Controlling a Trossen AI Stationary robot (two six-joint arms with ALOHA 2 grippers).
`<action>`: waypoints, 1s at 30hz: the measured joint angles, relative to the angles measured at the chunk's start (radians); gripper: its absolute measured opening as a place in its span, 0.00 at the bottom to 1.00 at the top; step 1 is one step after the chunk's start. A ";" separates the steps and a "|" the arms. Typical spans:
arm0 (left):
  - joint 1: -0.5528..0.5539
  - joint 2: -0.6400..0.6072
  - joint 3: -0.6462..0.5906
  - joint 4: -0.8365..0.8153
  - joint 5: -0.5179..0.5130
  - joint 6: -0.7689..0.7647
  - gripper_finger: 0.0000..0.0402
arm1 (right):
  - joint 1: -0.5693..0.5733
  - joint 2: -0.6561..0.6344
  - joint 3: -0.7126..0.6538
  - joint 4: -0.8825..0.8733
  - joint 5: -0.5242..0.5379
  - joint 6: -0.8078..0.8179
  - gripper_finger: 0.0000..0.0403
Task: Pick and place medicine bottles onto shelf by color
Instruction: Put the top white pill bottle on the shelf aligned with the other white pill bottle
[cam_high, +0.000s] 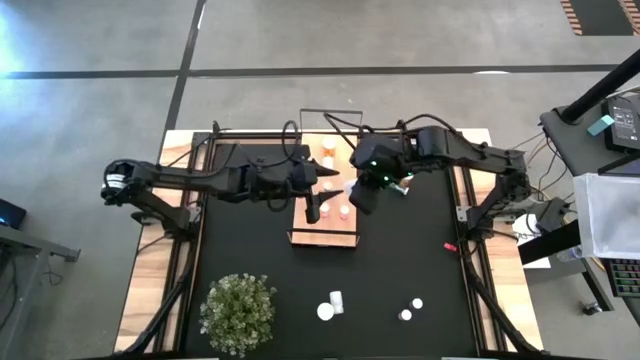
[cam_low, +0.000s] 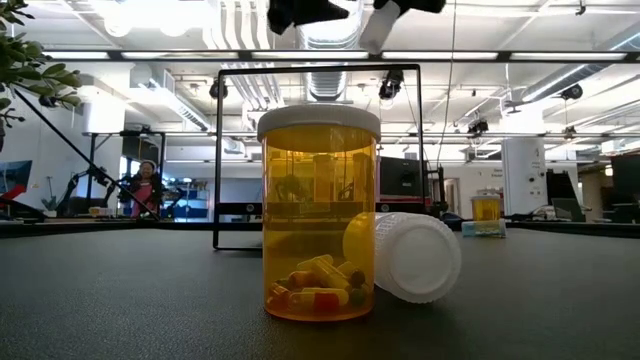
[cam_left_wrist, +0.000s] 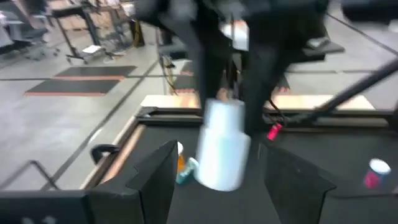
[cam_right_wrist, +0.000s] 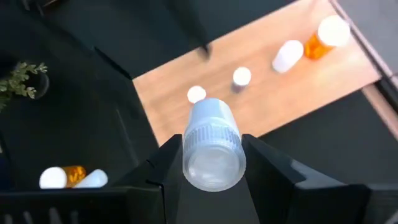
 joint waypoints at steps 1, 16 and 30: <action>0.000 0.008 0.000 0.001 0.008 0.000 0.52 | -0.002 0.013 0.024 -0.010 0.000 -0.013 0.34; 0.024 0.062 0.005 0.038 0.012 0.000 0.50 | -0.010 0.105 0.169 -0.054 -0.001 -0.086 0.34; 0.037 0.063 0.005 0.049 0.049 0.001 0.28 | -0.010 0.097 0.167 -0.061 -0.001 -0.083 0.35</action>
